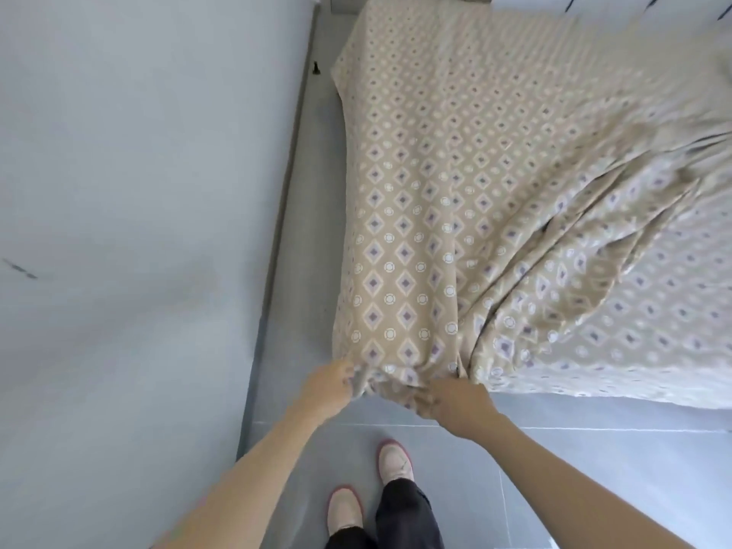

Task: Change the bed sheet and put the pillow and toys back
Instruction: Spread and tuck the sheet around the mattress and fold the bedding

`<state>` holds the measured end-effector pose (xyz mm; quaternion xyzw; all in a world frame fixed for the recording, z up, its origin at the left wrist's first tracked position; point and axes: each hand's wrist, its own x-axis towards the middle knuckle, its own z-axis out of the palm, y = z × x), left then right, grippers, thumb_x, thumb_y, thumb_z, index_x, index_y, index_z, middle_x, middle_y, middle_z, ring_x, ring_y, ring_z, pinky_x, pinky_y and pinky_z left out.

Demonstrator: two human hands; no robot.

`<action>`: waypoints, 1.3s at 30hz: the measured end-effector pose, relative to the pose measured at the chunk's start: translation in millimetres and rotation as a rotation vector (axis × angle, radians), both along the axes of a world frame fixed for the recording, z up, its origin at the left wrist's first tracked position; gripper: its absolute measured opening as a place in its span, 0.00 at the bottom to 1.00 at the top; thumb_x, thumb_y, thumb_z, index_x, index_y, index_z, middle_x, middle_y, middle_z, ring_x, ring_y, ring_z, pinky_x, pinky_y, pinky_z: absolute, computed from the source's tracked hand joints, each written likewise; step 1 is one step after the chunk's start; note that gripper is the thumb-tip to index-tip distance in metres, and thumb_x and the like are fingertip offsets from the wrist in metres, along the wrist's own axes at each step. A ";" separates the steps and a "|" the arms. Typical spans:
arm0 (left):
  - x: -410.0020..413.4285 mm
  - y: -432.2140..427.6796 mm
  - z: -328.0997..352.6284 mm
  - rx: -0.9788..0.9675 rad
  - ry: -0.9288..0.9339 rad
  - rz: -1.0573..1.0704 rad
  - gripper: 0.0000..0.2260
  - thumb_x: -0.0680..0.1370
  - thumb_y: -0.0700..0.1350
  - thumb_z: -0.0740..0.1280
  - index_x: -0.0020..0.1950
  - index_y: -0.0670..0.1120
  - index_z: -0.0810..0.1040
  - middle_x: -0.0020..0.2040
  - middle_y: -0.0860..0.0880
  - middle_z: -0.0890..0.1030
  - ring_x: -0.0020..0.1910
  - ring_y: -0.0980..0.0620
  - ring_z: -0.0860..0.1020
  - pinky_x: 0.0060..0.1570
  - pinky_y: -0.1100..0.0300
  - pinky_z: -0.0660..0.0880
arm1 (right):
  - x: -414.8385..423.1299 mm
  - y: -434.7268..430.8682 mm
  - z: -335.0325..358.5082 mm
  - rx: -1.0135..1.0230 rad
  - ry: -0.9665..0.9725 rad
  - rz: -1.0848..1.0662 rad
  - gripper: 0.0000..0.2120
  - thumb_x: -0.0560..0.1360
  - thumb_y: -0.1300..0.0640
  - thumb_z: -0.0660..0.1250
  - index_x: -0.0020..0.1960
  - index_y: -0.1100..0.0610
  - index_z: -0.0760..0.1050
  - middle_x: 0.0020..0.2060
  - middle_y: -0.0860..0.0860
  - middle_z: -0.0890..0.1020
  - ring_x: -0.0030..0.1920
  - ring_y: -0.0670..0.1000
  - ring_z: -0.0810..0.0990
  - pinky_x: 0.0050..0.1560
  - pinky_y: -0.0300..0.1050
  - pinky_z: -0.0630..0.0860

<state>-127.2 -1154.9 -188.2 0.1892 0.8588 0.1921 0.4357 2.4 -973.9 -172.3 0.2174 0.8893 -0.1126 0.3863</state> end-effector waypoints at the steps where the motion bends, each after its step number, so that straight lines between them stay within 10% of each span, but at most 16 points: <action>1: -3.2 7.0 16.3 0.022 0.015 0.011 0.18 0.81 0.43 0.56 0.70 0.53 0.70 0.65 0.49 0.76 0.62 0.48 0.75 0.58 0.59 0.72 | -1.6 2.9 13.1 0.015 0.001 -0.015 0.17 0.78 0.58 0.55 0.65 0.53 0.68 0.60 0.53 0.76 0.61 0.57 0.74 0.58 0.48 0.69; 10: -12.1 57.4 165.1 0.220 0.135 -0.047 0.21 0.79 0.40 0.55 0.70 0.52 0.69 0.66 0.50 0.75 0.62 0.51 0.74 0.61 0.54 0.72 | 8.2 51.4 156.9 -0.011 0.239 -0.255 0.22 0.78 0.57 0.57 0.71 0.50 0.65 0.63 0.53 0.76 0.62 0.55 0.74 0.61 0.49 0.71; 18: 11.6 110.5 260.7 0.406 0.160 -0.054 0.21 0.77 0.41 0.57 0.69 0.53 0.70 0.65 0.52 0.75 0.51 0.52 0.77 0.33 0.68 0.72 | 61.9 109.5 241.9 -0.079 0.453 -0.552 0.20 0.79 0.57 0.57 0.71 0.54 0.66 0.56 0.55 0.79 0.47 0.54 0.80 0.51 0.48 0.77; 39: 146.0 453.9 302.9 0.438 0.200 -0.198 0.17 0.79 0.40 0.60 0.67 0.46 0.74 0.66 0.48 0.75 0.62 0.51 0.74 0.53 0.64 0.67 | 254.1 433.4 265.2 -0.157 0.664 -0.978 0.16 0.77 0.58 0.61 0.65 0.53 0.74 0.60 0.54 0.76 0.46 0.50 0.76 0.43 0.41 0.72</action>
